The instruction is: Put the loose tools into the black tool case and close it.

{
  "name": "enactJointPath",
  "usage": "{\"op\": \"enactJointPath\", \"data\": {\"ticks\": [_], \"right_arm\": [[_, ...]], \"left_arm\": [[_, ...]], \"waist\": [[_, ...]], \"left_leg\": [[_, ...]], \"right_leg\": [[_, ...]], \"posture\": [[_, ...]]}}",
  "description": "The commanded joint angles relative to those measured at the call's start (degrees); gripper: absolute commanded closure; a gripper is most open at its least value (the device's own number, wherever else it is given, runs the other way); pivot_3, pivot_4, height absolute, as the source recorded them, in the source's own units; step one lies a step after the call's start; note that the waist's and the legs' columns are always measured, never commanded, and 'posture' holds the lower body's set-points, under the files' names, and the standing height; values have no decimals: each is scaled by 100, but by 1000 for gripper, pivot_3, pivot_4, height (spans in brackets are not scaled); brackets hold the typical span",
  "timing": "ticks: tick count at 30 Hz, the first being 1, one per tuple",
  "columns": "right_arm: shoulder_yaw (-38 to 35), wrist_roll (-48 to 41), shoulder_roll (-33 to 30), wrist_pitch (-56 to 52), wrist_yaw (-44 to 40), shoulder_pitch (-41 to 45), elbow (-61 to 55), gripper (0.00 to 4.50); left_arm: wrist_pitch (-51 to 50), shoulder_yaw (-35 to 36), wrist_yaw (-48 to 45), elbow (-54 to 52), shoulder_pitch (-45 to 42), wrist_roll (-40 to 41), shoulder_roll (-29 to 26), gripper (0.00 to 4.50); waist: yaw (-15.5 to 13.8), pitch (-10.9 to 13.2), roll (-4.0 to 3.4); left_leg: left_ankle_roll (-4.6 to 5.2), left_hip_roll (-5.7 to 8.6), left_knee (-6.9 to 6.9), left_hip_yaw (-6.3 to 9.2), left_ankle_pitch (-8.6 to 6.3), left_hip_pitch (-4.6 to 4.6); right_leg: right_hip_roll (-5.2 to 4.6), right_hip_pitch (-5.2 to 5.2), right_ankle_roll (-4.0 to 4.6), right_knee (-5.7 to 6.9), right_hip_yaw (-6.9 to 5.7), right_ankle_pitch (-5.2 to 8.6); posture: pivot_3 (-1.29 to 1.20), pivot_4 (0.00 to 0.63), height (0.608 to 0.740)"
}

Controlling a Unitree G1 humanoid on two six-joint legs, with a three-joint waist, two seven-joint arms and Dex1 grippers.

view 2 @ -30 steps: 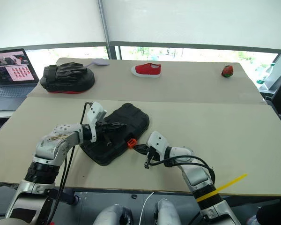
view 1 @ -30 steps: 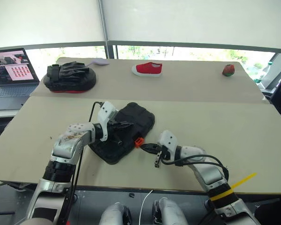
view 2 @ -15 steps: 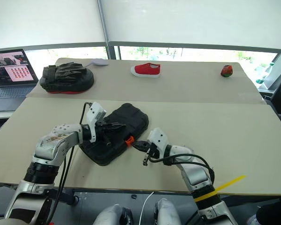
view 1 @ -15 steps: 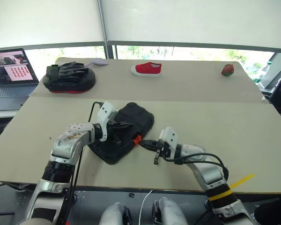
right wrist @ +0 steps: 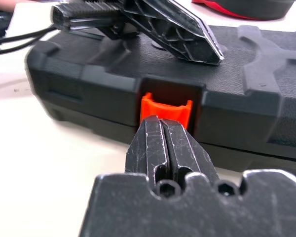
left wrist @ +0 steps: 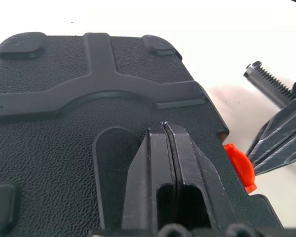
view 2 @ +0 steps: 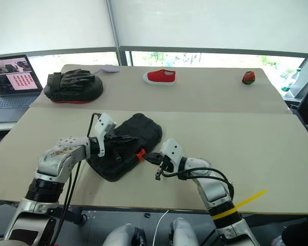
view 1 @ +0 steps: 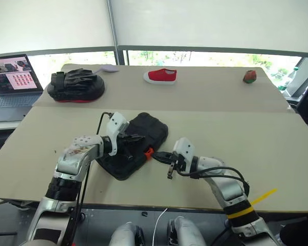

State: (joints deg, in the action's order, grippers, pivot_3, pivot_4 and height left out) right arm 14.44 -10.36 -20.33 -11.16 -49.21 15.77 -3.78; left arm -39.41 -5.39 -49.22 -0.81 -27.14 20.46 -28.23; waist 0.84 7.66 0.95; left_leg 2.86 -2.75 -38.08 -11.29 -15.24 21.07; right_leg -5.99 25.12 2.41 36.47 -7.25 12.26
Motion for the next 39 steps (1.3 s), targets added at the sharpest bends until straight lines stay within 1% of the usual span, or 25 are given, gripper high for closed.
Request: {"op": "enactJointPath", "data": {"ticks": [1, 6, 10, 16, 17, 20, 21, 22, 23, 24, 25, 26, 27, 29, 30, 31, 32, 33, 34, 35, 36, 37, 39], "right_arm": [[-52, -44, 64, -8, 78, 47, -3, 4500], [210, 149, 343, 84, 152, 295, 379, 4500], [231, 164, 545, 186, 189, 551, 599, 4500], [242, 190, 600, 203, 120, 652, 704, 4500], [253, 196, 588, 203, 96, 640, 687, 4500], [70, -73, 324, 50, -124, 335, 188, 4500], [-49, -237, 163, -38, -248, 184, -48, 4500], [-180, -341, -32, -58, -355, 35, -265, 4213], [-277, -445, -215, -105, -462, -91, -440, 3922], [-367, -548, -404, -171, -573, -213, -603, 3763], [-454, -574, -596, -124, -652, -318, -716, 3378], [-591, -633, -803, -77, -736, -427, -815, 2863], [-747, -713, -1000, -76, -811, -520, -891, 2580], [-1134, -803, -1389, 100, -975, -690, -867, 1984], [-1318, -773, -1561, 285, -1029, -763, -750, 1676], [-1475, -744, -1691, 466, -1058, -822, -625, 1226], [-1612, -681, -1798, 707, -1065, -866, -468, 881], [-1732, -647, -1854, 1054, -1112, -886, -287, 523], [-1820, -640, -1892, 1359, -1186, -896, -122, 227], [-1896, -630, -1906, 1667, -1241, -897, 55, 101], [-1979, -654, -1876, 2013, -1300, -885, 248, 101], [-2092, -805, -1827, 2318, -1460, -900, 413, 101], [-2165, -837, -1881, 2617, -1598, -918, 674, 101]], "left_arm": [[-390, -371, 50, 464, 474, -200, -75, 4444], [-401, -376, 50, 461, 461, -199, -72, 4444], [-389, -372, 46, 471, 459, -203, -79, 4444], [-312, -306, 56, 419, 555, -158, -62, 4444], [-211, -254, 62, 401, 592, -146, -35, 4444], [689, 409, 21, 151, 791, 102, 111, 4444], [1066, 637, -67, -13, 904, 165, 97, 4198], [1350, 848, -223, -207, 1045, 254, 5, 3928], [1502, 1002, -359, -350, 1183, 342, -105, 3759], [1613, 1143, -468, -459, 1320, 398, -233, 3500], [1603, 1278, -513, -527, 1443, 435, -391, 3050], [1455, 1448, -545, -569, 1568, 513, -600, 2567], [1592, 1644, -517, -567, 1692, 477, -752, 2243], [2015, 2089, -873, -548, 2117, 538, -1128, 1623], [2339, 2238, -887, -448, 2334, 310, -1351, 1299], [2530, 2370, -871, -351, 2528, 145, -1538, 937], [2774, 2508, -743, -205, 2711, -79, -1688, 518], [3010, 2627, -614, -52, 2861, -264, -1792, 174], [3207, 2700, -521, 77, 2993, -399, -1864, 0], [3437, 2757, -465, 236, 3092, -503, -1915, 0], [3569, 2802, -506, 392, 3138, -493, -1939, 0], [3786, 2842, -483, 579, 3189, -559, -1950, 0], [4094, 2874, -456, 912, 3239, -641, -1955, 0]], "waist": [[3, -1, 0], [0, -2, -3], [12, -2, -2], [19, -2, -2], [22, -2, -2], [28, 1, -9], [24, 2, -8], [25, 4, -8], [25, 5, -8], [20, 8, -3], [15, 13, 2], [5, 20, 9], [1, 25, 15], [11, 32, 14], [12, 34, 17], [0, 37, 21], [-19, 40, 26], [-28, 42, 25], [-40, 44, 21], [-47, 47, 17], [-43, 53, 12], [-38, 63, 13], [-55, 103, 37]], "left_leg": [[0, 0, 4, 0, 0, 0], [-8, -2, 18, 6, 5, -1], [-9, -2, 21, 8, 5, -1], [-18, -8, 23, 11, 11, -1], [-19, -9, 24, 13, 11, -1], [-21, -9, 28, 18, 12, -1], [-21, -9, 30, 18, 12, 3], [-22, -10, 32, 20, 13, 8], [-24, -10, 37, 20, 13, 12], [-27, -10, 41, 20, 11, 15], [-41, -10, 42, 20, 9, 19], [-48, -10, 42, 20, 6, 20], [-51, -10, 42, 20, 4, 25], [-45, -9, 42, 20, -2, 39], [-25, -9, 42, 17, -18, 51], [-25, -9, 40, 17, -18, 77], [-26, -8, 38, 17, -16, 98], [-58, -8, 33, 18, 3, 102], [-59, -8, 33, 18, 3, 102], [-51, -6, 33, 18, -3, 99], [-26, -6, 33, 18, -19, 97], [-20, -7, 34, 17, -22, 97], [-21, -8, 34, 18, -21, 102]], "right_leg": [[1, -1, 0, -8, -1, 0], [9, -1, -1, -14, -4, -1], [11, -3, -1, -23, -5, -1], [19, -1, -2, -22, -5, -2], [22, 0, -3, -22, -4, -2], [28, 3, -2, -24, 0, -2], [29, 8, -2, -25, 2, -2], [31, 13, -1, -28, 1, -2], [32, 18, 2, -31, 2, 0], [33, 20, 6, -36, 2, 3], [37, 22, 19, -41, 2, 10], [37, 25, 24, -43, 2, 13], [37, 28, 27, -44, 1, 15], [38, 42, 28, -49, 1, 16], [39, 59, 28, -49, 5, 16], [40, 83, 28, -48, 4, 16], [40, 102, 28, -48, 2, 15], [39, 104, 28, -48, -2, 16], [38, 103, 28, -50, -2, 16], [35, 100, 28, -53, -2, 16], [35, 99, 28, -52, -2, 16], [36, 102, 28, -53, -1, 16], [37, 105, 27, -51, -6, 16]], "posture": [[0, 150, 740], [0, 150, 740], [0, 150, 740], [0, 150, 740], [0, 150, 740], [0, 150, 740], [0, 150, 740], [0, 150, 740], [0, 150, 740], [0, 150, 740], [0, 150, 740], [0, 150, 740], [0, 150, 740], [0, 150, 740], [0, 150, 740], [0, 150, 740], [0, 150, 740], [0, 150, 740], [0, 150, 740], [0, 150, 740], [0, 150, 740], [0, 150, 740], [0, 150, 740]]}}
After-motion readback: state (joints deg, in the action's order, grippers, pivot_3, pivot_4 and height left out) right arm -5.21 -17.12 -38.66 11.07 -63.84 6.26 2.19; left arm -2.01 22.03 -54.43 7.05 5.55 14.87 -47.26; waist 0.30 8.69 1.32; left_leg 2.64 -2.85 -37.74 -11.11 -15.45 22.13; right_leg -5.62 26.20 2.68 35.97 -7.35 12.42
